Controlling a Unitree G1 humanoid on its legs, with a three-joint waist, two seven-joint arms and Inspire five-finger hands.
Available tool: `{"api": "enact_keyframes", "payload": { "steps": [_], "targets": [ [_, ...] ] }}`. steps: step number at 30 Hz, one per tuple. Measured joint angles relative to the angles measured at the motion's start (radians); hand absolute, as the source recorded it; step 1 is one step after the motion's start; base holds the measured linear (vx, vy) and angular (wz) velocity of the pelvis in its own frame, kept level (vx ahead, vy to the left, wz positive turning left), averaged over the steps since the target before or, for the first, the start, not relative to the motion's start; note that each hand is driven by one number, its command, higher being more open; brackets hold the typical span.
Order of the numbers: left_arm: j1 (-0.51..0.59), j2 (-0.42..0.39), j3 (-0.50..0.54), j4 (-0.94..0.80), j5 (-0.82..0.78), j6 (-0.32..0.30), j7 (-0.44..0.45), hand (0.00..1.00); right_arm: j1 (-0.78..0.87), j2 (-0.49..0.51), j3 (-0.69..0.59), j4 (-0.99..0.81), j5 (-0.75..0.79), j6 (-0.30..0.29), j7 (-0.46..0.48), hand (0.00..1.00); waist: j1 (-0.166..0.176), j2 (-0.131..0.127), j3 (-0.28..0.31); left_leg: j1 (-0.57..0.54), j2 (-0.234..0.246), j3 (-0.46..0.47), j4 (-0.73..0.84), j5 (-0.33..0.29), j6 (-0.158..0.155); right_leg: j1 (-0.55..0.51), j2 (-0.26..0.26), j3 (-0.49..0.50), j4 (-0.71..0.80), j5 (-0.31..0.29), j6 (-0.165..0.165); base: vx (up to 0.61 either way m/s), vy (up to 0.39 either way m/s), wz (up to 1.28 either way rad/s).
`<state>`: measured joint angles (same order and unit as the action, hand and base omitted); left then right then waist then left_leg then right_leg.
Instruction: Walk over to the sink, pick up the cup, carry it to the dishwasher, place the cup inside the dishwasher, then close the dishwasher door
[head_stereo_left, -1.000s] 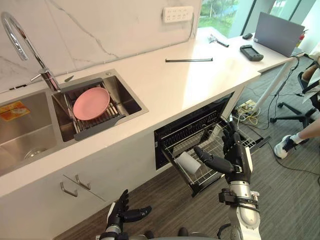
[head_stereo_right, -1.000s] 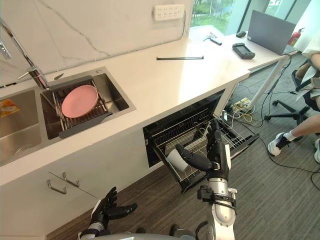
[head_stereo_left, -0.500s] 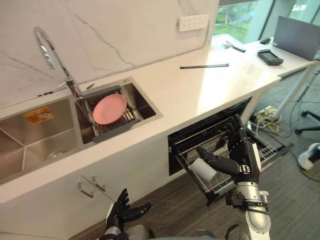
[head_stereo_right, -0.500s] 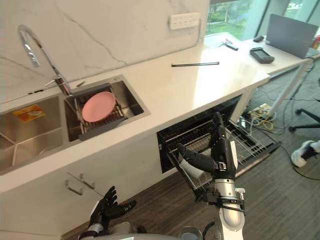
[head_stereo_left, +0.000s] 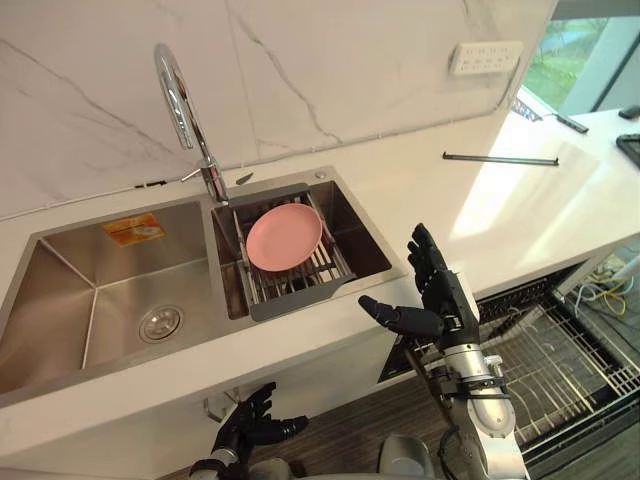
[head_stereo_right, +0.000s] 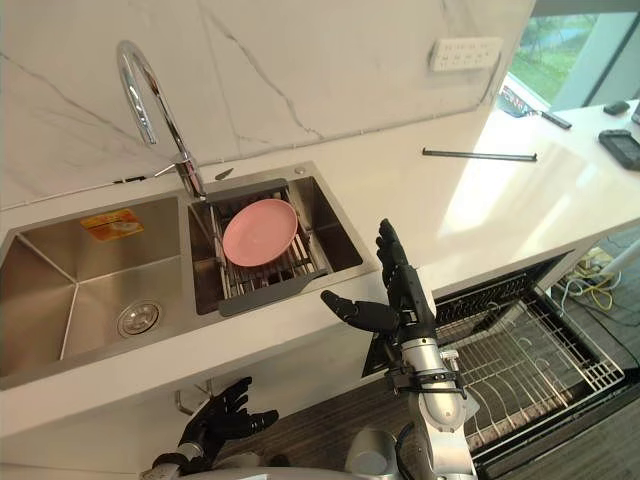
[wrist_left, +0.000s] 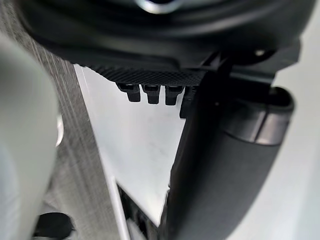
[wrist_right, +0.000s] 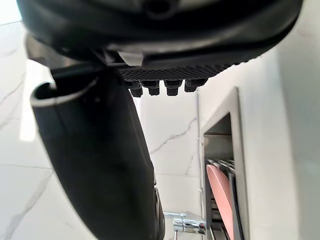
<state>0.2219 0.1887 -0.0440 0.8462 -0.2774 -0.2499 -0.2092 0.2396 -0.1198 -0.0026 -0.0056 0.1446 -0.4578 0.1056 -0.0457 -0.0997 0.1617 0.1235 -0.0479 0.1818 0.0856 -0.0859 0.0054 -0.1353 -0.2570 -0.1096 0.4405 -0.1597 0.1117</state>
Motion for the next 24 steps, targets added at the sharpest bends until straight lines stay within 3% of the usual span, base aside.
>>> {"api": "enact_keyframes", "payload": {
  "steps": [3, 4, 7, 12, 17, 18, 24],
  "targets": [
    [0.023, -0.047, 0.046, 0.008, 0.002, -0.052, 0.042, 1.00, 0.012, -0.008, -0.021, 0.000, 0.000, -0.002, -0.029, 1.00, 0.006, 0.027, -0.014, -0.006, 0.073, -0.038, -0.013, 0.027, -0.034, 0.068, 0.073, -0.056, -0.112, 0.013, -0.014, 0.10, -0.170, 0.47],
    [0.032, -0.060, 0.070, 0.012, 0.001, -0.067, 0.064, 1.00, 0.013, -0.006, -0.019, -0.001, -0.009, -0.014, -0.036, 1.00, 0.010, 0.042, -0.030, -0.020, 0.116, -0.055, -0.015, 0.036, -0.048, 0.105, 0.121, -0.081, -0.192, 0.025, -0.022, 0.05, -0.137, 0.27],
    [0.035, -0.063, 0.078, 0.019, 0.001, -0.091, 0.092, 1.00, 0.010, -0.008, -0.011, -0.007, -0.013, -0.034, -0.029, 1.00, 0.035, 0.046, -0.043, -0.039, 0.149, -0.062, -0.019, 0.043, -0.060, 0.138, 0.168, -0.086, -0.288, 0.069, -0.036, 0.10, -0.124, 0.05],
    [0.030, -0.057, 0.039, 0.039, 0.002, -0.094, 0.078, 1.00, -0.016, -0.010, -0.009, 0.003, -0.030, -0.019, -0.010, 1.00, 0.042, 0.078, -0.049, -0.043, 0.147, -0.079, -0.030, 0.066, -0.065, 0.154, 0.171, -0.090, -0.325, 0.136, -0.064, 0.10, -0.001, 0.12],
    [0.025, -0.050, 0.038, 0.066, 0.022, -0.094, 0.072, 1.00, -0.041, -0.034, -0.010, 0.048, -0.030, 0.036, 0.033, 1.00, 0.051, 0.092, -0.050, -0.007, 0.151, -0.093, -0.047, 0.072, -0.073, 0.198, 0.182, -0.102, -0.333, 0.139, -0.070, 0.05, -0.004, 0.11],
    [0.039, -0.045, 0.039, 0.104, 0.082, -0.124, 0.081, 1.00, -0.043, -0.061, -0.011, 0.082, -0.031, 0.042, 0.051, 1.00, 0.045, 0.106, -0.058, 0.023, 0.146, -0.114, -0.101, 0.092, -0.074, 0.221, 0.183, -0.113, -0.355, 0.123, -0.062, 0.00, 0.000, 0.00],
    [0.039, -0.046, 0.042, 0.104, 0.083, -0.124, 0.081, 1.00, -0.043, -0.061, -0.011, 0.082, -0.031, 0.042, 0.049, 1.00, 0.043, 0.106, -0.059, 0.022, 0.147, -0.109, -0.104, 0.092, -0.074, 0.217, 0.183, -0.110, -0.356, 0.123, -0.062, 0.00, 0.000, -0.02]
  ]
}}
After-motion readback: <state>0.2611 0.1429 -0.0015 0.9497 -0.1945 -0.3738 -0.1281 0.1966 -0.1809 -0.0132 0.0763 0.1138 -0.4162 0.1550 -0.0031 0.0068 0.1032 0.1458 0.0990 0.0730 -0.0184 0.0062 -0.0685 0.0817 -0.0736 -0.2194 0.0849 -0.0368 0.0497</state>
